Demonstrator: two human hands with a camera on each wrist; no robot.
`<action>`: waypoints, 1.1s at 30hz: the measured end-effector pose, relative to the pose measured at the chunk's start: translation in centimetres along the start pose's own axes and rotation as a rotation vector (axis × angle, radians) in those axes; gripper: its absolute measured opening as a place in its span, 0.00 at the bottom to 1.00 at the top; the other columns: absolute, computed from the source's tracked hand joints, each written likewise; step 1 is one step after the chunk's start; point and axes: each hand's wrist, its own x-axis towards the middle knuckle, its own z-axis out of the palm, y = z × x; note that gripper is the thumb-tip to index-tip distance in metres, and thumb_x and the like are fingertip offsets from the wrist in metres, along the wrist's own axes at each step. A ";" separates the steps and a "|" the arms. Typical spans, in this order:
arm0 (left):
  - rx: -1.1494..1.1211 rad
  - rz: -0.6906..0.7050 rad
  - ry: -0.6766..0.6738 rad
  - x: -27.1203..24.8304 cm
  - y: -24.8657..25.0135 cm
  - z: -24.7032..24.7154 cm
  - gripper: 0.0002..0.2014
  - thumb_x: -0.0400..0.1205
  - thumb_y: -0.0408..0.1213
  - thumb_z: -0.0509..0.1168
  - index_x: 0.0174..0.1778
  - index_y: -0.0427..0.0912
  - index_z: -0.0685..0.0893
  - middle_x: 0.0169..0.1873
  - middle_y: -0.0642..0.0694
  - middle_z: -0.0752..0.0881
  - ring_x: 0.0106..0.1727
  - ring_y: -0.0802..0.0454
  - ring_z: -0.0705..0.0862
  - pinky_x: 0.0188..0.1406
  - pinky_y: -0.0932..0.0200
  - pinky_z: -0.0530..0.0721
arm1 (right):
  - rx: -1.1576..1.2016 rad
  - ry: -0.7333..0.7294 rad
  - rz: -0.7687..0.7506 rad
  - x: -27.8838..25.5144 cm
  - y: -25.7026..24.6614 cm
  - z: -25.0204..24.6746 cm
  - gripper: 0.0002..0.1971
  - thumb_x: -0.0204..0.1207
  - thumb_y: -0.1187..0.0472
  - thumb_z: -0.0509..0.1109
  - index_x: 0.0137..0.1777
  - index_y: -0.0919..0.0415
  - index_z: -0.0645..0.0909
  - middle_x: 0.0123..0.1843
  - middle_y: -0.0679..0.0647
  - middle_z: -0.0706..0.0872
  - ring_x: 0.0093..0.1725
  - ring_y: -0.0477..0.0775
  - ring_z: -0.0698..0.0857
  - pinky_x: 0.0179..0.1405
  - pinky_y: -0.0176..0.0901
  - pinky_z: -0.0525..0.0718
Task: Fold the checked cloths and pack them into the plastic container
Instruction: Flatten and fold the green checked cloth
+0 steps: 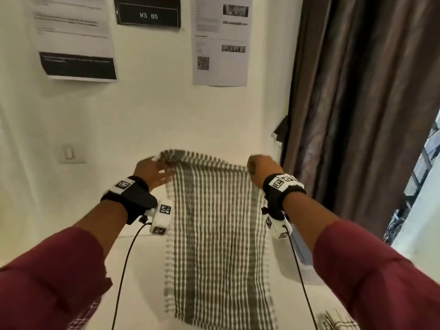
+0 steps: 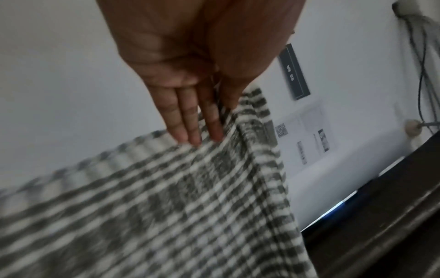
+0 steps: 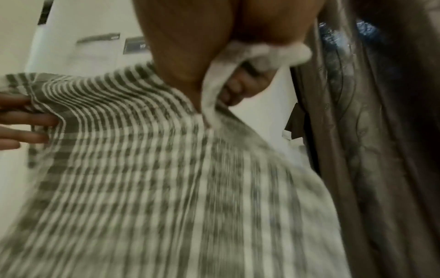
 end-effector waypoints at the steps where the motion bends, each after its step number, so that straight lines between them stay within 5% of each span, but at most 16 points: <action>1: -0.099 0.071 0.010 0.4 0.3 0.1 0.13 0.89 0.41 0.53 0.58 0.39 0.80 0.55 0.36 0.83 0.50 0.40 0.84 0.59 0.44 0.81 | 0.052 0.153 -0.021 0.4 -0.1 -0.4 0.10 0.71 0.72 0.66 0.47 0.57 0.78 0.52 0.55 0.81 0.47 0.61 0.82 0.39 0.46 0.76; 4: -0.242 0.222 -0.048 -0.5 1.0 -0.8 0.12 0.88 0.40 0.52 0.55 0.39 0.79 0.52 0.40 0.84 0.57 0.40 0.84 0.55 0.44 0.86 | 0.111 0.443 -0.144 0.1 0.1 -0.6 0.11 0.70 0.71 0.68 0.50 0.58 0.78 0.54 0.54 0.75 0.42 0.58 0.78 0.32 0.46 0.73; 7: -0.176 0.277 -0.077 -4.2 -2.2 -4.3 0.17 0.74 0.44 0.69 0.52 0.36 0.80 0.50 0.41 0.88 0.60 0.42 0.86 0.51 0.43 0.88 | 0.099 0.425 -0.230 -3.0 1.6 3.1 0.13 0.67 0.72 0.70 0.50 0.59 0.78 0.54 0.55 0.76 0.40 0.59 0.79 0.29 0.44 0.72; 10: -0.020 0.115 -0.006 -8.8 -10.3 -9.4 0.18 0.61 0.45 0.81 0.42 0.41 0.87 0.45 0.41 0.89 0.51 0.48 0.90 0.45 0.48 0.90 | 0.082 0.121 -0.254 -9.1 3.8 9.7 0.14 0.67 0.71 0.68 0.52 0.57 0.80 0.54 0.54 0.77 0.41 0.63 0.81 0.32 0.47 0.78; 12: 0.088 -0.042 0.075 -11.4 -16.8 -12.5 0.02 0.78 0.30 0.68 0.40 0.40 0.84 0.44 0.38 0.84 0.48 0.46 0.88 0.42 0.50 0.89 | 0.093 -0.170 -0.220 -13.8 5.1 14.3 0.15 0.69 0.69 0.65 0.54 0.55 0.80 0.55 0.53 0.78 0.47 0.62 0.82 0.37 0.45 0.75; 13: 0.244 -0.110 0.102 -12.7 -19.9 -14.1 0.10 0.82 0.22 0.61 0.41 0.40 0.82 0.43 0.38 0.82 0.51 0.44 0.83 0.44 0.52 0.84 | 0.091 -0.301 -0.198 -16.0 5.6 16.5 0.15 0.71 0.68 0.64 0.55 0.54 0.80 0.56 0.52 0.79 0.51 0.61 0.82 0.41 0.45 0.76; 16: 0.758 -0.156 -0.044 -16.5 -27.5 -18.0 0.14 0.81 0.22 0.64 0.48 0.49 0.84 0.57 0.39 0.85 0.63 0.44 0.79 0.58 0.53 0.76 | 0.049 -0.626 -0.124 -22.1 6.3 21.4 0.16 0.73 0.61 0.68 0.61 0.52 0.79 0.62 0.52 0.80 0.62 0.58 0.81 0.55 0.43 0.76; 21: 1.173 -0.381 -0.397 -20.4 -32.8 -19.9 0.25 0.76 0.33 0.68 0.58 0.66 0.70 0.79 0.42 0.65 0.83 0.43 0.56 0.80 0.46 0.56 | 0.004 -1.129 -0.011 -27.4 6.1 25.0 0.37 0.59 0.34 0.79 0.65 0.52 0.76 0.64 0.50 0.81 0.61 0.55 0.81 0.63 0.48 0.80; 24: 1.344 -0.332 -0.531 -21.1 -33.7 -18.5 0.29 0.79 0.33 0.65 0.71 0.62 0.66 0.81 0.53 0.57 0.83 0.50 0.50 0.82 0.51 0.50 | 0.065 -1.051 0.019 -28.3 6.3 26.2 0.44 0.55 0.20 0.67 0.65 0.50 0.78 0.63 0.50 0.83 0.60 0.54 0.82 0.62 0.52 0.82; 27: 1.469 -0.275 -0.515 -20.5 -34.1 -16.2 0.27 0.84 0.41 0.61 0.80 0.51 0.64 0.82 0.49 0.61 0.82 0.49 0.57 0.81 0.56 0.54 | 0.139 -0.854 0.009 -28.5 6.2 27.6 0.41 0.68 0.26 0.62 0.72 0.55 0.73 0.73 0.56 0.75 0.68 0.57 0.78 0.67 0.54 0.78; 30: 1.547 -0.292 -0.556 -20.0 -34.4 -14.3 0.28 0.83 0.48 0.61 0.80 0.52 0.64 0.78 0.47 0.69 0.78 0.46 0.67 0.76 0.52 0.65 | 0.140 -0.904 0.017 -29.2 5.3 28.8 0.38 0.74 0.33 0.64 0.78 0.55 0.66 0.78 0.55 0.64 0.73 0.58 0.72 0.72 0.53 0.73; 33: 1.538 -0.378 -0.563 -20.7 -34.5 -14.1 0.25 0.83 0.50 0.59 0.77 0.53 0.67 0.69 0.47 0.79 0.67 0.46 0.78 0.66 0.53 0.76 | 0.087 -0.895 0.036 -30.4 5.3 29.4 0.27 0.77 0.37 0.63 0.68 0.54 0.76 0.69 0.52 0.74 0.64 0.55 0.79 0.65 0.51 0.79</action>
